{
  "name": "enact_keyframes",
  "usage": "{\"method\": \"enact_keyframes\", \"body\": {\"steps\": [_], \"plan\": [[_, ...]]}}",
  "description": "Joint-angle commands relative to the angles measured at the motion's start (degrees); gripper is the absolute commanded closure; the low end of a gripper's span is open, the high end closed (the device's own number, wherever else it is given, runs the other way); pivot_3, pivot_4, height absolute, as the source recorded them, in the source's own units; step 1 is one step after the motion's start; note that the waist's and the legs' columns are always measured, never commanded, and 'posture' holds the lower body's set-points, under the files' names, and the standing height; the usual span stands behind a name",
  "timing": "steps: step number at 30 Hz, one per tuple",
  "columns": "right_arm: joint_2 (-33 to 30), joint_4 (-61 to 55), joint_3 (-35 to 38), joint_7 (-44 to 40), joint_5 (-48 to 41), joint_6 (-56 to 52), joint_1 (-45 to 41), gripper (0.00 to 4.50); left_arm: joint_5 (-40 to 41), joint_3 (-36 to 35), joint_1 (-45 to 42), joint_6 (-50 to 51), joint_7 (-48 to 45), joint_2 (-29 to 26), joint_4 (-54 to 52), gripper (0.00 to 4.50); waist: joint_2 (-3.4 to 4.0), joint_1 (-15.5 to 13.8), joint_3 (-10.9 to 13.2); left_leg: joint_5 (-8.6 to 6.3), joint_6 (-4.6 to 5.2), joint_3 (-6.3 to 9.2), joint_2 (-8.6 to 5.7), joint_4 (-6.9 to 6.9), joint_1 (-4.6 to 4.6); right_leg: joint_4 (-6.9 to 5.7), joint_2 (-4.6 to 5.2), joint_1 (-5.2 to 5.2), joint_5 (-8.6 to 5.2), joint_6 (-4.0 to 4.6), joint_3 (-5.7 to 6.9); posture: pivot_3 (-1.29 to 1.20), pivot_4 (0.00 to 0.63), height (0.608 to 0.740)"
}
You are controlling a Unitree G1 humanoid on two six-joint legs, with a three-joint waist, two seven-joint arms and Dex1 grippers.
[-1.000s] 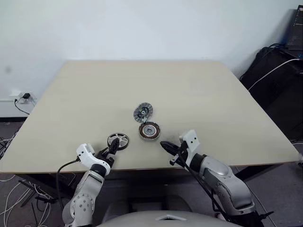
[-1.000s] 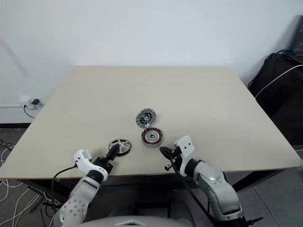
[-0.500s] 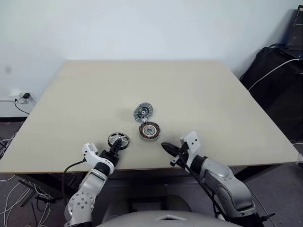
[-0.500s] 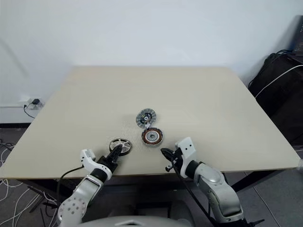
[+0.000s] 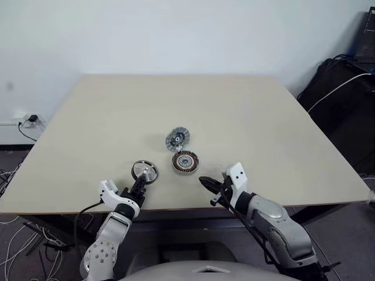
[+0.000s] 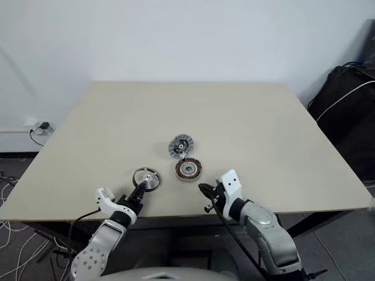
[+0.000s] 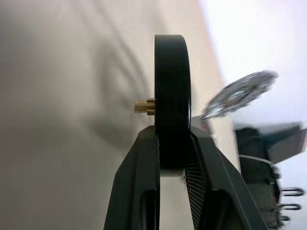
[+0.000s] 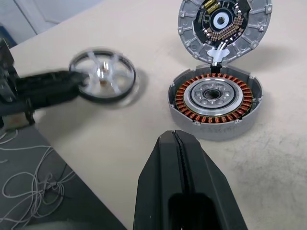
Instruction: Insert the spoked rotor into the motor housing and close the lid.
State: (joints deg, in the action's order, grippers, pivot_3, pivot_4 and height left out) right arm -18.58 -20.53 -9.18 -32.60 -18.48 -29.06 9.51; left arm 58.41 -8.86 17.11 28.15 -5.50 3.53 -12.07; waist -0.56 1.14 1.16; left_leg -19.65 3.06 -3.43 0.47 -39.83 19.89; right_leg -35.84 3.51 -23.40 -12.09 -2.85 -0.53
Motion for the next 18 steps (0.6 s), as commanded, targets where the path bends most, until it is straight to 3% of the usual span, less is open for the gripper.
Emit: {"method": "enact_keyframes", "body": {"steps": [1,6,18], "plan": [[-0.6,-1.2,0.8,-0.7,-1.2,0.2,0.3,4.5,0.5,4.0,-2.2,0.7,-5.2,1.7,-2.7,4.1,0.0,-0.2,0.0,0.0,0.01,0.0,-0.02,0.0,0.0,0.0,0.01,0.0,0.0,0.0,0.0,0.0,0.0,0.74],[-0.9,-1.5,1.3,-0.3,-1.8,-0.4,2.3,4.5,3.4,5.6,-6.1,3.0,-10.5,0.8,-1.7,4.1,0.01,-0.1,0.0,0.0,0.0,0.0,0.0,0.0,0.0,-0.01,-0.02,-0.01,0.0,0.0,0.0,0.0,0.0,0.74],[-0.7,-2.2,1.3,1.0,-1.9,-0.2,4.3,4.5,1.1,5.1,-17.9,9.3,-9.8,2.0,11.0,4.1,0.0,-0.1,0.0,0.0,0.01,0.02,-0.03,-0.05,0.01,0.0,-0.05,0.03,0.0,-0.01,0.0,0.0,0.0,0.74]]}}
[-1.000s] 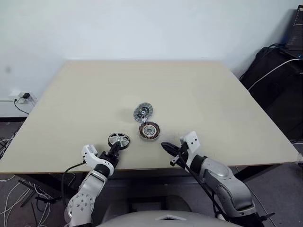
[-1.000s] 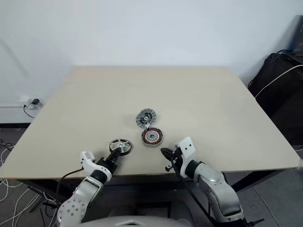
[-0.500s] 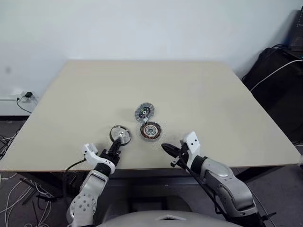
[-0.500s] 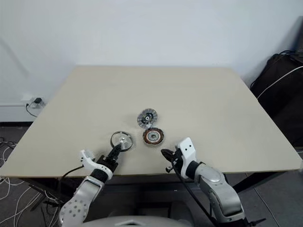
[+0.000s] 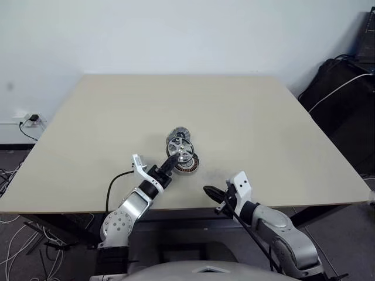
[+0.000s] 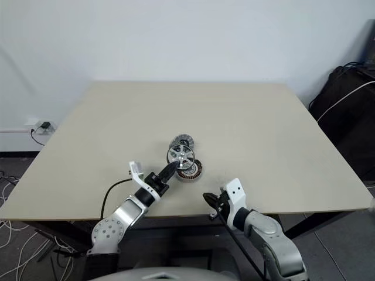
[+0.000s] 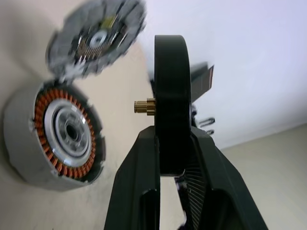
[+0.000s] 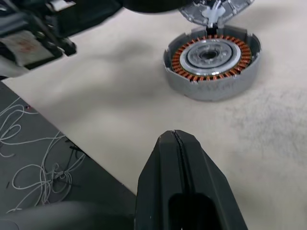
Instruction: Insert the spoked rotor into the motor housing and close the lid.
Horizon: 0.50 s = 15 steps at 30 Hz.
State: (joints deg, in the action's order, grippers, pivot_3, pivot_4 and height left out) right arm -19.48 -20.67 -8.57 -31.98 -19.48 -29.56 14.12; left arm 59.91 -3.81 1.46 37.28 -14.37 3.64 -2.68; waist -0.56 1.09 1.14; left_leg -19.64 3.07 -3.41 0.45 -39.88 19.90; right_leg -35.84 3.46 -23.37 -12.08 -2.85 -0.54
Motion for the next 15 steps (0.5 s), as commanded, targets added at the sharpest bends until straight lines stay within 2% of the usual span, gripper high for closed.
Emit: {"method": "enact_keyframes", "body": {"steps": [1,15], "plan": [[0.2,-2.2,0.7,0.5,-0.9,0.3,-0.1,4.5,-0.5,-0.1,-2.7,0.2,-1.0,2.2,2.5,4.1,0.0,-0.1,0.0,0.0,0.0,0.0,0.0,0.0,0.0,0.0,0.0,0.0,0.0,0.0,0.0,0.0,0.0,0.74],[0.0,-3.8,0.7,1.5,-1.0,-1.0,-0.6,4.5,-2.5,-0.2,-6.6,-1.3,-2.3,5.4,11.9,4.1,-0.01,-0.3,0.0,0.0,0.0,0.01,-0.01,0.0,0.01,0.01,0.01,0.0,0.0,0.0,0.0,0.0,0.0,0.74]]}}
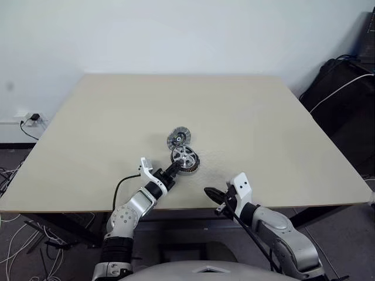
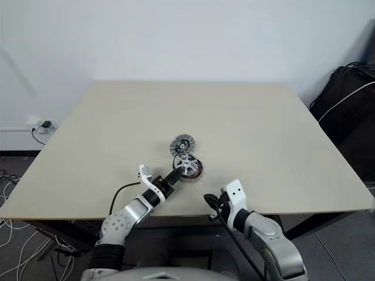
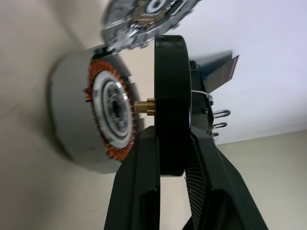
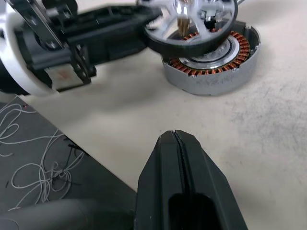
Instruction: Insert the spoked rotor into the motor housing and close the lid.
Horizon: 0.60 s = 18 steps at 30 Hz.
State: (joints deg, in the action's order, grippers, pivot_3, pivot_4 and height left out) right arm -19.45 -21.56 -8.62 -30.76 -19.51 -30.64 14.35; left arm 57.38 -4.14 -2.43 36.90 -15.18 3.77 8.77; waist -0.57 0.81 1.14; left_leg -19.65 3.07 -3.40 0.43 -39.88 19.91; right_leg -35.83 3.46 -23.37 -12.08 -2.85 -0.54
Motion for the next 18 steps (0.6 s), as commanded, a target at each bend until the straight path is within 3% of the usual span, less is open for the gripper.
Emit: {"method": "enact_keyframes", "body": {"steps": [1,18], "plan": [[0.0,-2.9,0.8,0.3,-1.0,0.1,-0.8,4.5,-0.2,0.2,-3.0,-1.0,-1.5,5.4,0.8,4.1,0.0,0.0,0.0,0.0,0.0,0.0,0.0,0.0,0.0,0.0,0.0,0.0,0.0,0.0,0.0,0.0,0.0,0.74],[-0.2,-3.6,0.8,0.9,-0.8,0.3,-0.3,4.5,-1.7,1.1,-7.4,-0.9,-3.3,6.9,6.3,4.1,-0.01,-0.1,0.0,0.0,0.0,0.01,-0.01,0.0,0.02,0.01,0.0,0.0,0.0,0.0,0.0,0.0,0.0,0.74]]}}
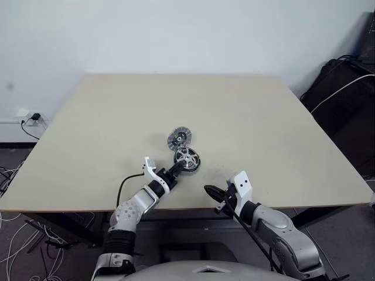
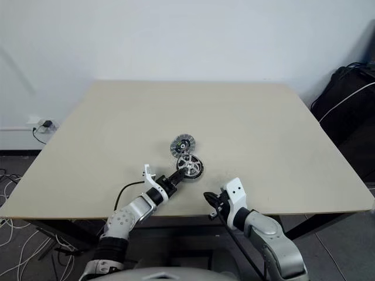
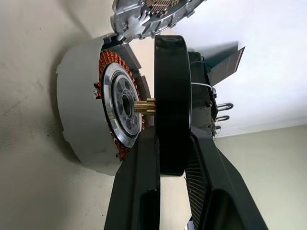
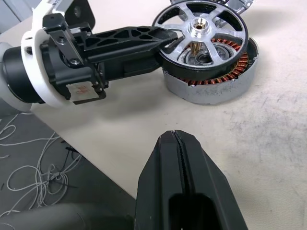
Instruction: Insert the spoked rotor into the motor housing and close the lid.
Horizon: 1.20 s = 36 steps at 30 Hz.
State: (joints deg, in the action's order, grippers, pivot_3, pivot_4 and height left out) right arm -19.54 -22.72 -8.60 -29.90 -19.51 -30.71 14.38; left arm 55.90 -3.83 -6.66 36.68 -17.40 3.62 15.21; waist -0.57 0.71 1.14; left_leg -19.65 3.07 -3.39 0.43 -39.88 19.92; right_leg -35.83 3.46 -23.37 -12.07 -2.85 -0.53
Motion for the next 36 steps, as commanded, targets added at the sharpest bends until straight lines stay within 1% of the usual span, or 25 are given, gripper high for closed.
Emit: {"method": "enact_keyframes", "body": {"steps": [1,10,12,13,17,21,23,29,31,36], "plan": [[-0.1,-2.4,0.8,0.0,-0.8,0.4,-0.3,4.5,-0.4,0.8,-3.3,-0.7,-1.1,7.1,0.2,4.1,0.0,0.0,0.0,0.0,0.0,0.0,0.0,0.0,0.0,0.0,0.0,0.0,0.0,0.0,0.0,0.0,0.0,0.74],[0.1,-2.9,0.7,0.6,-0.8,0.3,-0.3,4.5,-1.9,0.2,-5.1,-0.3,-0.2,7.3,3.3,4.1,0.0,0.0,0.0,0.0,0.01,0.0,-0.02,-0.01,0.01,0.0,0.0,0.0,0.0,0.0,-0.01,0.0,0.0,0.74],[0.2,-3.1,0.6,0.8,-0.8,0.2,-0.3,4.5,-2.0,0.1,-5.1,-0.2,-0.2,7.2,3.6,3.37,-0.01,0.0,0.0,0.0,0.01,0.0,-0.02,-0.01,0.01,0.0,0.0,0.0,0.0,0.0,-0.01,0.0,0.0,0.74],[0.3,-3.1,0.6,0.9,-0.8,0.1,-0.4,4.5,-2.1,0.1,-5.1,-0.2,-0.1,7.2,3.6,3.15,-0.01,0.0,0.0,0.0,0.01,0.0,-0.02,-0.01,0.0,0.0,0.0,0.01,0.01,0.0,-0.01,0.0,0.0,0.74],[0.5,-3.5,0.4,1.4,-0.9,-0.3,-0.8,4.5,-2.1,0.0,-4.9,0.0,0.1,6.9,3.4,1.85,-0.03,0.0,-0.1,0.0,0.01,0.0,-0.02,-0.02,-0.03,0.0,0.01,0.05,0.01,0.0,-0.01,0.0,0.0,0.74],[0.7,-3.5,0.3,1.5,-1.1,-0.6,-1.0,4.5,-2.2,-0.5,-4.2,0.1,0.3,6.2,3.0,0.55,-0.03,0.0,-0.1,0.01,0.02,0.06,-0.01,-0.1,-0.3,0.0,0.01,0.39,0.01,-0.04,0.01,0.0,0.0,0.74],[0.8,-3.5,0.3,1.5,-1.1,-0.7,-1.1,4.5,-2.0,-0.7,-3.5,0.3,0.6,5.8,1.8,0.04,-0.05,0.0,-0.1,0.03,0.03,0.09,0.01,-0.12,-0.42,-0.01,0.01,0.53,-0.12,-0.3,0.01,0.0,0.0,0.74],[1.2,-3.5,0.3,1.6,-1.1,-0.9,-1.1,4.5,-1.8,-0.6,0.4,1.4,4.0,4.6,-4.8,0.04,0.01,0.4,-0.1,0.1,0.04,0.19,0.16,-0.13,-0.35,-0.03,0.0,0.48,-0.09,-0.33,-0.01,0.0,0.0,0.74],[1.3,-3.4,0.3,1.6,-1.1,-0.9,-1.2,4.5,-1.7,-0.5,1.5,1.7,5.1,4.6,-6.6,0.04,0.01,0.4,-0.1,0.06,0.06,0.21,0.19,-0.12,-0.28,-0.02,0.03,0.43,0.04,-0.06,-0.02,0.0,0.0,0.74],[1.5,-2.6,0.0,1.2,-1.0,-0.8,-1.6,4.5,-1.5,-0.8,4.0,2.0,6.6,3.9,-9.9,0.04,-0.03,0.4,-0.1,0.0,0.13,0.21,0.17,-0.12,-0.18,0.05,0.06,0.37,0.02,-0.06,-0.02,0.0,0.0,0.74]]}}
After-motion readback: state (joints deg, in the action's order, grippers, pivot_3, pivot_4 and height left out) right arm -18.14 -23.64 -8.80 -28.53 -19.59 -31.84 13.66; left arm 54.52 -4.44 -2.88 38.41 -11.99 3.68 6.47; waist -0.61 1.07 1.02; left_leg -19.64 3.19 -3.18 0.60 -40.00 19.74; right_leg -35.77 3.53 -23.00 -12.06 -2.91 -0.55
